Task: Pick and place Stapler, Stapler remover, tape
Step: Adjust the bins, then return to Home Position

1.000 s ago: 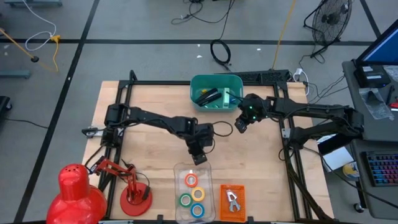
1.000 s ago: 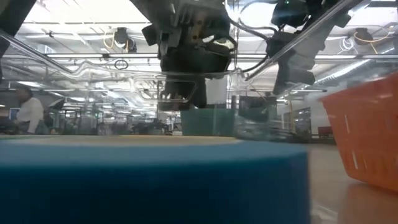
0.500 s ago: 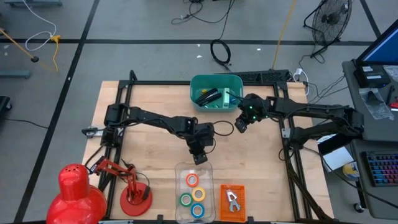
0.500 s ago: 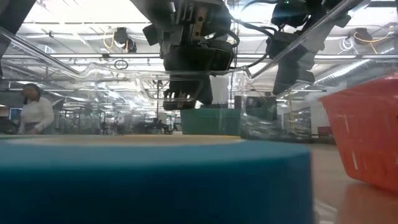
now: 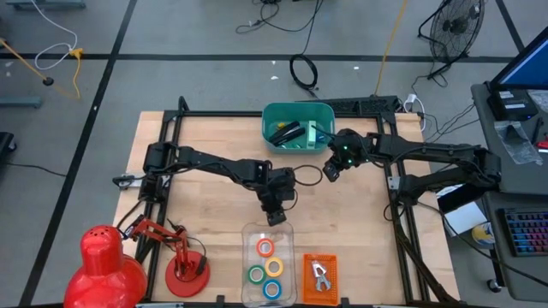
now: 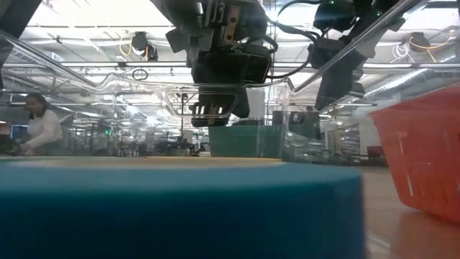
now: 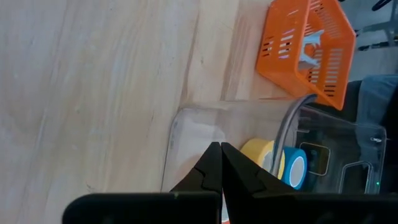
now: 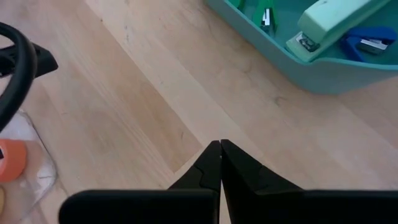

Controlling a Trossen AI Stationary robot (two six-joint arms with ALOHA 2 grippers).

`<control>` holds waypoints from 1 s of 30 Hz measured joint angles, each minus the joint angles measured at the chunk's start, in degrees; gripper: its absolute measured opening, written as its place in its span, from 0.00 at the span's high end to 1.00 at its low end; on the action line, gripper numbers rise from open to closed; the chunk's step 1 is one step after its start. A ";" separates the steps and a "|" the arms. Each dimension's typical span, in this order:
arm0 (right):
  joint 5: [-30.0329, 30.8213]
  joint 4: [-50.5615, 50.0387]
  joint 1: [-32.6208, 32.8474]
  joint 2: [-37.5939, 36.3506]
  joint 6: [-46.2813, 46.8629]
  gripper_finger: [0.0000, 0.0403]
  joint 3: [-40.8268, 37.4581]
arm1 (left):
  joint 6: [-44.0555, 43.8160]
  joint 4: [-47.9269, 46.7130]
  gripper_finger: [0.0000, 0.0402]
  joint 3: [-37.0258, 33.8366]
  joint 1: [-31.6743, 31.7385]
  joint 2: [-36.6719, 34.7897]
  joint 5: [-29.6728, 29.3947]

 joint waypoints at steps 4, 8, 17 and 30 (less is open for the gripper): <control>0.00 0.70 0.00 0.00 0.36 1.00 0.01 | 0.00 0.81 1.00 0.00 0.03 0.00 0.26; -0.01 1.37 0.00 0.00 0.59 1.00 0.01 | -0.04 1.50 1.00 0.00 0.07 0.00 0.91; -0.02 1.31 0.00 0.00 0.94 1.00 0.01 | -0.04 2.17 1.00 0.00 0.07 0.00 1.16; -0.02 1.29 0.00 0.00 1.45 1.00 0.01 | -0.08 2.10 1.00 0.02 2.68 0.00 -2.68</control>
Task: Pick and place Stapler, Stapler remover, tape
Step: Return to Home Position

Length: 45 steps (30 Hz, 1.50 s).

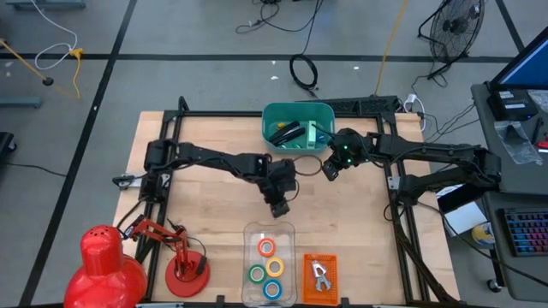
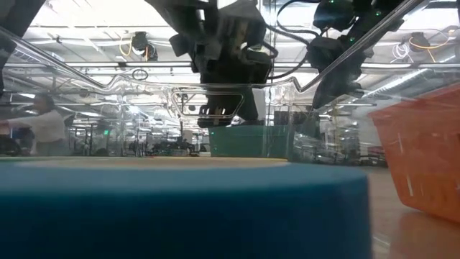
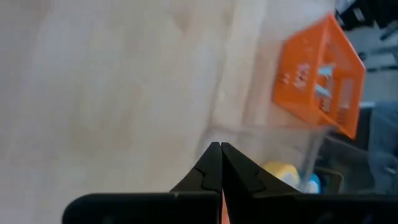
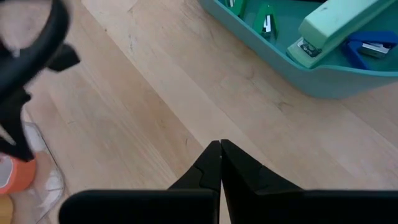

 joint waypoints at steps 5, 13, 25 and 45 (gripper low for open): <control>-0.01 0.00 0.00 0.00 0.00 1.00 0.00 | -0.20 0.47 1.00 0.09 2.53 -0.84 -2.45; -0.09 0.00 0.00 0.02 -0.06 1.00 0.00 | -0.58 1.39 1.00 0.09 6.75 -3.03 -4.84; -13.40 6.79 0.00 -2.10 0.07 1.00 0.00 | 0.81 3.04 1.00 5.64 9.36 -4.57 -3.11; -17.33 22.24 1.90 -36.59 -1.32 1.00 -8.14 | 2.99 0.43 1.00 6.32 13.93 -18.71 -9.89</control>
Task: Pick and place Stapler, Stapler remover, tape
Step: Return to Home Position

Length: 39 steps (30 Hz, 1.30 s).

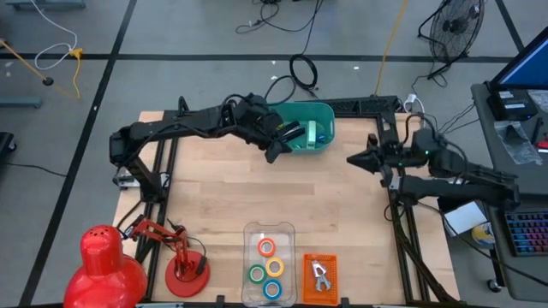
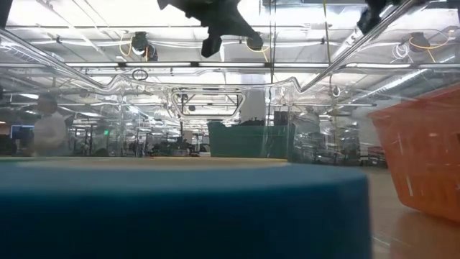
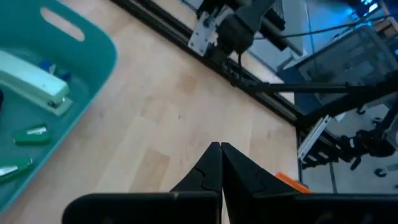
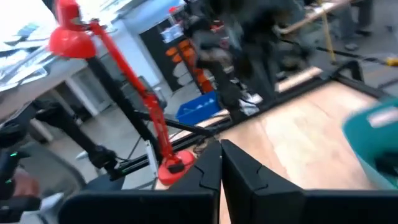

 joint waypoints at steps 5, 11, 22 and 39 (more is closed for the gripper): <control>8.35 2.61 4.21 -8.03 4.65 1.00 -10.17 | -0.47 -0.05 1.00 0.04 0.49 0.04 0.66; 15.02 4.43 10.71 -15.02 6.33 1.00 -18.30 | -0.57 -0.03 1.00 0.04 0.73 0.04 1.73; 19.27 5.80 20.28 -21.92 8.35 1.00 -26.85 | -0.66 -1.26 1.00 0.04 0.88 0.04 2.07; 20.13 17.86 27.54 -28.27 5.82 1.00 -37.24 | -1.40 -1.63 1.00 0.04 0.77 0.04 2.05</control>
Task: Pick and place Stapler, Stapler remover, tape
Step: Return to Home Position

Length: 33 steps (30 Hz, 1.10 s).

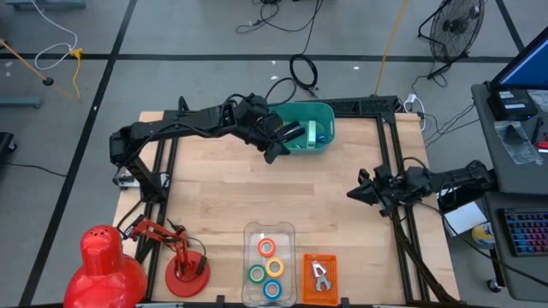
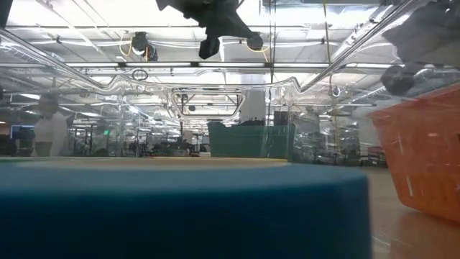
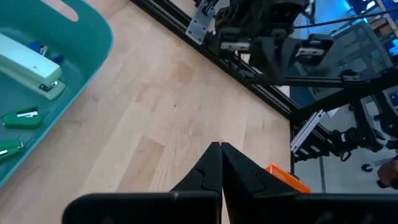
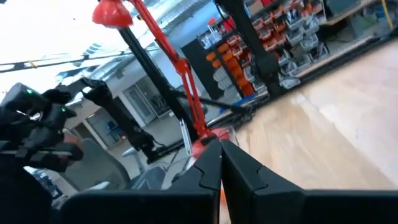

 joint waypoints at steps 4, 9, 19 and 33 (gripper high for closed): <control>-1.48 0.36 -0.02 -1.90 1.03 1.00 -3.39 | -0.02 0.02 1.00 0.00 0.00 0.00 -0.02; -0.87 -3.69 -0.46 -1.81 -2.08 1.00 -3.74 | -0.24 0.10 1.00 0.00 0.00 0.00 -0.07; 1.37 -6.57 -0.70 2.12 -2.87 1.00 -3.86 | -0.41 0.34 1.00 0.00 -0.33 0.00 -0.05; 1.77 -5.93 -0.70 4.05 -13.12 1.00 -3.95 | 2.94 1.89 1.00 0.00 0.11 0.00 -0.20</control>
